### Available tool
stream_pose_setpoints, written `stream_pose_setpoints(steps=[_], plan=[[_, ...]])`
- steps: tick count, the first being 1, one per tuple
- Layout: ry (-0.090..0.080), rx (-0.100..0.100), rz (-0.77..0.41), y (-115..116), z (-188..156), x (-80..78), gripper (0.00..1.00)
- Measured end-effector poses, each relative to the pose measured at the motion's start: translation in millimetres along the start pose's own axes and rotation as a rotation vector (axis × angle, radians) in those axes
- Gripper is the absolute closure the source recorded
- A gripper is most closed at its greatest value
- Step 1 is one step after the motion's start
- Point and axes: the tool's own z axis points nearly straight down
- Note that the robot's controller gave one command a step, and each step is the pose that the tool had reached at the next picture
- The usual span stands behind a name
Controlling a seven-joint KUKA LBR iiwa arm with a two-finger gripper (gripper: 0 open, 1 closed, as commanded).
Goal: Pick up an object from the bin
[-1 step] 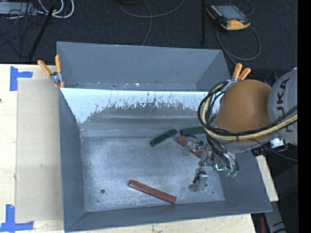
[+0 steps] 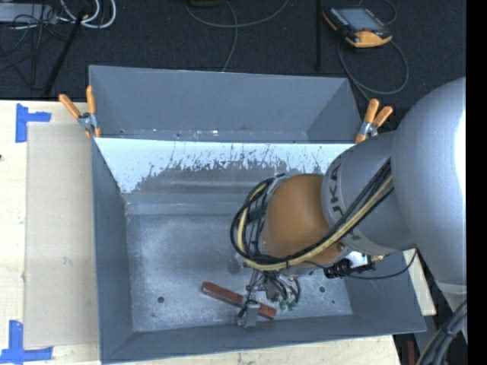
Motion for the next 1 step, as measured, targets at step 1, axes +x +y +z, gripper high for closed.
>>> stream_pose_setpoints(steps=[1], plan=[[-0.008,0.002,-0.036,-1.5,-35.4,5.7,0.00]])
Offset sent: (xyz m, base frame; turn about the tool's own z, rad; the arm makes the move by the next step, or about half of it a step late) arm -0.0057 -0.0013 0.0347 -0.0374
